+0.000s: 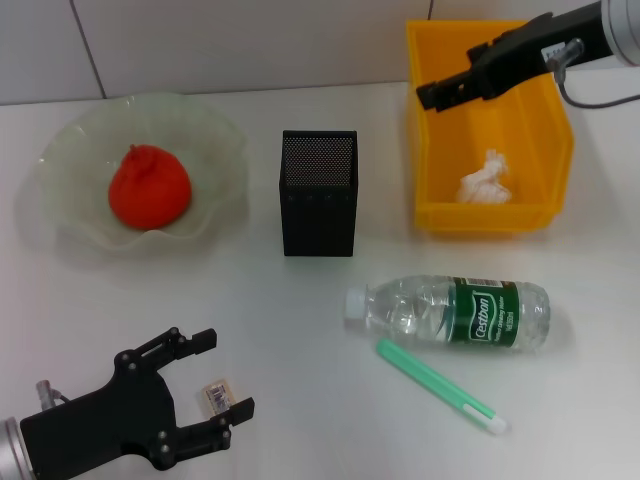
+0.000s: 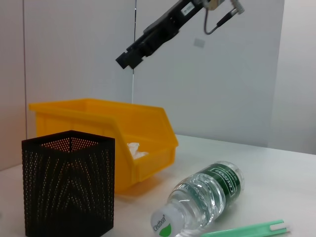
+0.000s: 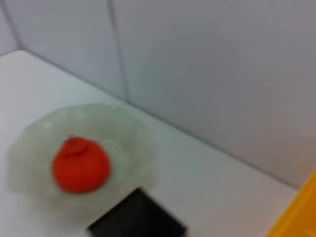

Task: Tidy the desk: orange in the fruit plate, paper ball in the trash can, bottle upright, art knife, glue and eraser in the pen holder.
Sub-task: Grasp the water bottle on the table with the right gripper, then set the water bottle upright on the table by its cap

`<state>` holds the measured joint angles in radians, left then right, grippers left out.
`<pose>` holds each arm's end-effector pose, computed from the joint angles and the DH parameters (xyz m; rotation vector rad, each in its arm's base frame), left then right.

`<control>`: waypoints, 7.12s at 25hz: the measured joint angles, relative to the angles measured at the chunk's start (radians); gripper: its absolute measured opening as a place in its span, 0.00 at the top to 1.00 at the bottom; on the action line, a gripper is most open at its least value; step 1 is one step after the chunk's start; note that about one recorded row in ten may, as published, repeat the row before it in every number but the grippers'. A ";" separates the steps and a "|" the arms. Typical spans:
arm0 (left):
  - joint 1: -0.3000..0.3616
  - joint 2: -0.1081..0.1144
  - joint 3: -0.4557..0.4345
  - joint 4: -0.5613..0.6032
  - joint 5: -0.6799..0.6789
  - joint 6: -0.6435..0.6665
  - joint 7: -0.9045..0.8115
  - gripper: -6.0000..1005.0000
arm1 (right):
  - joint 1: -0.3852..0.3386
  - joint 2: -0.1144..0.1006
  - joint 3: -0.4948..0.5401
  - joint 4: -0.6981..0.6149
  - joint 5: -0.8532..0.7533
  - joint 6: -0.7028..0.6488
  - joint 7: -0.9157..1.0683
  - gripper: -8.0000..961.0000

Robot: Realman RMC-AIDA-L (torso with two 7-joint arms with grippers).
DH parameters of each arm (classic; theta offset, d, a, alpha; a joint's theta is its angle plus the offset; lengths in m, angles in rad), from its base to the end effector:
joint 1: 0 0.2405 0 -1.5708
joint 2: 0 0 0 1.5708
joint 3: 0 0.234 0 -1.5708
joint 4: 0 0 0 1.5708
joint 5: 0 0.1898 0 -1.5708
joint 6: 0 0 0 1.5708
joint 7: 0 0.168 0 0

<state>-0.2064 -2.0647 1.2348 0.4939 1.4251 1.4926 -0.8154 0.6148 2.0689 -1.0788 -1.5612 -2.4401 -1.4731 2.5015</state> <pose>-0.2572 0.2231 -0.0533 -2.6545 -0.3332 -0.8292 0.1281 0.3740 0.0682 -2.4159 0.7850 0.0782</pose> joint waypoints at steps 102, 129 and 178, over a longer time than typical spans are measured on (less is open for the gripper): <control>0.017 0.002 -0.008 -0.002 0.000 0.024 -0.001 0.16 | 0.295 0.022 -0.622 0.592 -0.045 0.135 -0.295 0.19; 0.012 0.002 -0.007 -0.002 0.000 0.026 0.001 0.16 | 0.327 0.022 -0.656 0.651 -0.045 0.171 -0.277 0.37; 0.049 0.003 -0.040 0.003 -0.008 0.096 0.042 0.17 | 0.194 0.013 -0.370 0.135 -0.142 -0.200 -0.106 0.54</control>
<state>-0.1578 -2.0617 1.1943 0.4965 1.4171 1.5887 -0.7730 0.8087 2.0816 -1.4490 -1.4260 -2.5824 -1.6734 2.3955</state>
